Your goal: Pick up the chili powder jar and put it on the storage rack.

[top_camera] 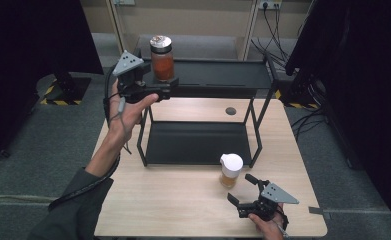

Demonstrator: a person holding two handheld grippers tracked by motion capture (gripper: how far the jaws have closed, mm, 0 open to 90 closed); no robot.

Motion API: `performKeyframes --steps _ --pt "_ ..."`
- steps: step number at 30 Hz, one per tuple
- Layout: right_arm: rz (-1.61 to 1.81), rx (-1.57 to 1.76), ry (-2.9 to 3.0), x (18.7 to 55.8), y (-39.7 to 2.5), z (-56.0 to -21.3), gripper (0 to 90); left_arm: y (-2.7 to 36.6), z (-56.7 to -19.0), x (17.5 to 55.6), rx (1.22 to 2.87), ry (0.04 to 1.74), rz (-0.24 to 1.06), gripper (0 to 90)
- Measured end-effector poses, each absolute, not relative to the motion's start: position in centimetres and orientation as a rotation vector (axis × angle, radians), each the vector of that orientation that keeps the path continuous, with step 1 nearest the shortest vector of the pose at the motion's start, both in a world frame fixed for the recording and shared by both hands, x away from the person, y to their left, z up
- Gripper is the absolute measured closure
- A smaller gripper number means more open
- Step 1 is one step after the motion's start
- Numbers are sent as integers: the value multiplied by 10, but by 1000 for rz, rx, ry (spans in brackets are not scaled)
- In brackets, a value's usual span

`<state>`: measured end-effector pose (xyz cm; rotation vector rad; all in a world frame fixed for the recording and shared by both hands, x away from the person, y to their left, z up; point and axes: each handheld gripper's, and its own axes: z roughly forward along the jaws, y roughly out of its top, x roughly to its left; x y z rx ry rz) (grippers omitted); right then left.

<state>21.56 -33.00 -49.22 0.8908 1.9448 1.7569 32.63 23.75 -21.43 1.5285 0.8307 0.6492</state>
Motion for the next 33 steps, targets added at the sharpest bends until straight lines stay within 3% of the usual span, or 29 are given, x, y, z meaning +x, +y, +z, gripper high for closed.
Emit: performKeyframes --steps 33 --pt "1757 889 1945 215 -330 -492 4 242 -276 281 1522 669 510 11"
